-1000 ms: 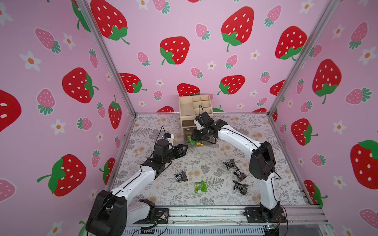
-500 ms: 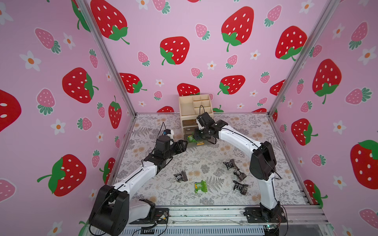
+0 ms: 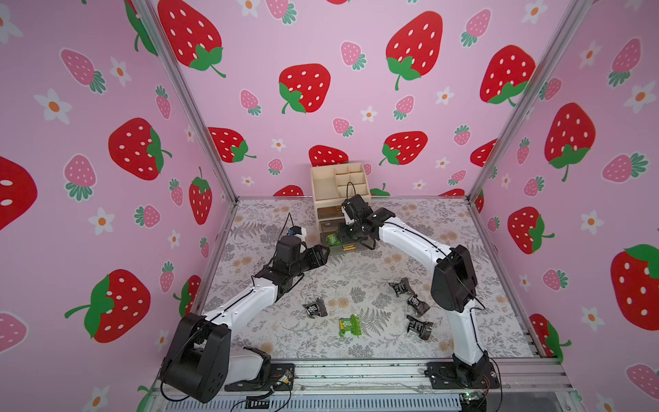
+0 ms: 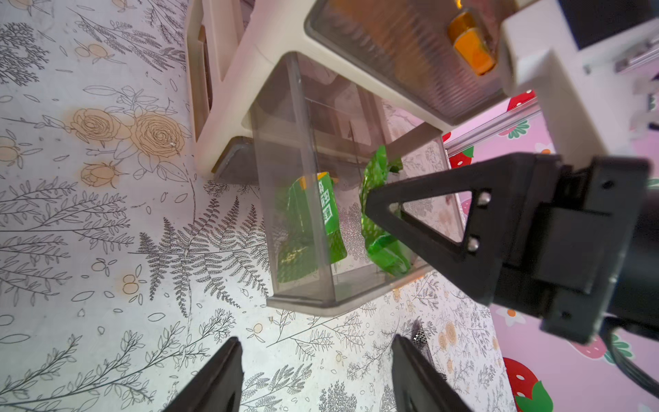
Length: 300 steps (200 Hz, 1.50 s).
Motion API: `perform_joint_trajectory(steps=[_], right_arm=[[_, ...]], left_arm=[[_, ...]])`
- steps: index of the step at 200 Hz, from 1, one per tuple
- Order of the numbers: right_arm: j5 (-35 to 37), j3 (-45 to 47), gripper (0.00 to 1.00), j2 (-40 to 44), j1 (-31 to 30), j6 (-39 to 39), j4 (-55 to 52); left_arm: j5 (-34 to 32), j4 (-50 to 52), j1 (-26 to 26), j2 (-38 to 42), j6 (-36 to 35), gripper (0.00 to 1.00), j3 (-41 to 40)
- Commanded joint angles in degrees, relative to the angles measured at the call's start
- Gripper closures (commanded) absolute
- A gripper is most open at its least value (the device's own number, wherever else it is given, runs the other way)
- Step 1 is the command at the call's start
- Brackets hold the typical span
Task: Place the cookies into the drawer by color
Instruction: Place the cookie in the drawer.
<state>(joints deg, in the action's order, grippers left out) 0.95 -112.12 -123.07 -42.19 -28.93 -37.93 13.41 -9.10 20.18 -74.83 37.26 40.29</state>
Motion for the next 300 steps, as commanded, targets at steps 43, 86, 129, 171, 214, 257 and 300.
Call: perform_joint_trajectory(steps=[43, 86, 129, 171, 214, 257, 300], right_arm=[[-0.39, 0.65, 0.65, -0.98, 0.1, 1.12, -4.45], [7.41, 4.0, 0.65, 5.38, -3.08, 3.65, -1.88], [9.98, 1.06, 0.65, 5.2, -4.74, 5.98, -2.71], [10.58, -3.69, 0.65, 0.2, -4.6, 12.44, -1.48], [10.22, -0.63, 0.65, -0.81, -3.61, 13.9, 1.94], [8.62, 1.4, 0.64, -2.3, -2.9, 13.2, 4.96], [8.88, -0.11, 0.62, -3.83, -2.12, 12.6, 2.33]], left_arm=[[-1.21, 0.13, 0.38, -1.23, -1.04, 0.3, 3.61], [-1.5, 0.16, 0.45, -2.04, -1.08, 0.3, 5.24], [-1.92, 0.15, 0.54, -3.5, -1.04, 0.3, 6.08], [-1.88, -0.18, 0.59, -5.58, -0.86, 0.3, 6.64], [-2.4, -0.98, 0.62, -5.38, -0.38, 0.3, 5.94], [-2.58, -1.16, 0.6, -4.75, -0.13, 0.3, 5.08], [-2.34, -1.4, 0.59, -3.94, -0.08, 0.3, 4.27]])
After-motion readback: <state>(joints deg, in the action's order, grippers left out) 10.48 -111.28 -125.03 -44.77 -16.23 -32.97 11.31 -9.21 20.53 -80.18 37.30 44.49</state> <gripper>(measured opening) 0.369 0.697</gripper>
